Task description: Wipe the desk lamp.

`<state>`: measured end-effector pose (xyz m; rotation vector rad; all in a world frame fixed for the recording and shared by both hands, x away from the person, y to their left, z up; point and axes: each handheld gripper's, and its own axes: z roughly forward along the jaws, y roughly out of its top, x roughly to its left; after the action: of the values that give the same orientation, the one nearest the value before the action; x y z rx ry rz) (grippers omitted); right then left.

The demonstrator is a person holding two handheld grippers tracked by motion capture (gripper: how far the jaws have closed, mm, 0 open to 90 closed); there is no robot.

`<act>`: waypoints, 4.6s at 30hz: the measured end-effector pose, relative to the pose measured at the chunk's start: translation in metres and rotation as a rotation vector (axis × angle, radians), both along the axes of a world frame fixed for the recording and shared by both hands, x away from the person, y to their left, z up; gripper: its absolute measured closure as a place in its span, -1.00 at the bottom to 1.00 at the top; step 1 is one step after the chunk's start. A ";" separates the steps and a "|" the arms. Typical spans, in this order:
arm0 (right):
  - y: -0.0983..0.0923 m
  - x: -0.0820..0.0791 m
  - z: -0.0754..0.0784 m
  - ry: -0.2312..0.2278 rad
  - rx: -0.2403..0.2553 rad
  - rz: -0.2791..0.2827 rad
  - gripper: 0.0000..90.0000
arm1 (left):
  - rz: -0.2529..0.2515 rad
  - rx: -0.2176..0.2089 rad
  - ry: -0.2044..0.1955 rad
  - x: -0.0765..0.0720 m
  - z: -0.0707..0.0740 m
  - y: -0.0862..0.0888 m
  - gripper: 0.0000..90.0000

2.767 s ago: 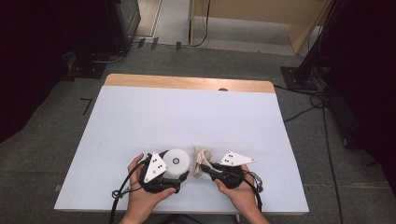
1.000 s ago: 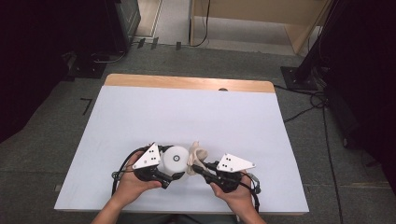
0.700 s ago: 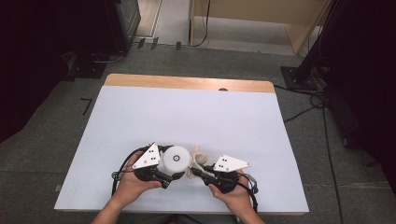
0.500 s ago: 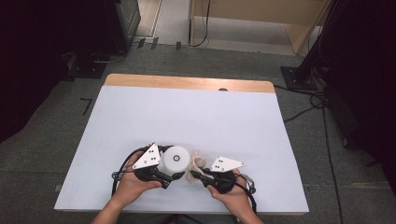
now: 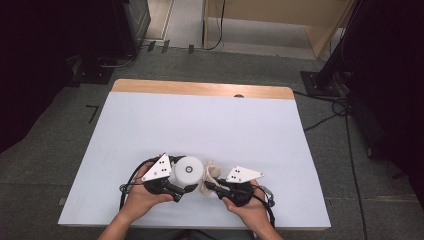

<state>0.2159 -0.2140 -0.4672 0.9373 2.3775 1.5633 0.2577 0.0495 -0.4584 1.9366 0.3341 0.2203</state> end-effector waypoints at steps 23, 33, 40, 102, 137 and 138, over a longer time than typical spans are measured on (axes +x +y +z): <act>0.002 0.007 -0.017 0.033 -0.044 0.004 0.81 | 0.003 -0.003 -0.002 0.000 -0.001 0.000 -0.80; 0.000 0.010 -0.022 0.062 -0.062 0.009 0.81 | 0.083 -0.023 -0.037 -0.010 -0.003 -0.001 -0.83; -0.004 0.010 -0.021 0.055 -0.063 0.004 0.81 | 0.202 -0.011 0.005 -0.019 0.002 -0.004 -1.00; -0.012 0.008 -0.010 0.000 0.008 0.003 0.81 | -0.082 -0.060 0.038 0.007 -0.013 0.007 -0.82; 0.004 0.005 -0.021 0.072 -0.021 -0.005 0.82 | -0.059 -0.091 0.033 0.004 -0.017 0.007 -0.82; 0.004 0.005 -0.020 0.070 -0.026 -0.008 0.82 | -0.059 -0.093 0.034 0.004 -0.017 0.007 -0.82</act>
<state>0.2207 -0.2096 -0.4871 1.0108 2.4318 1.5172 0.2620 0.0565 -0.4758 1.8573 0.3034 0.1313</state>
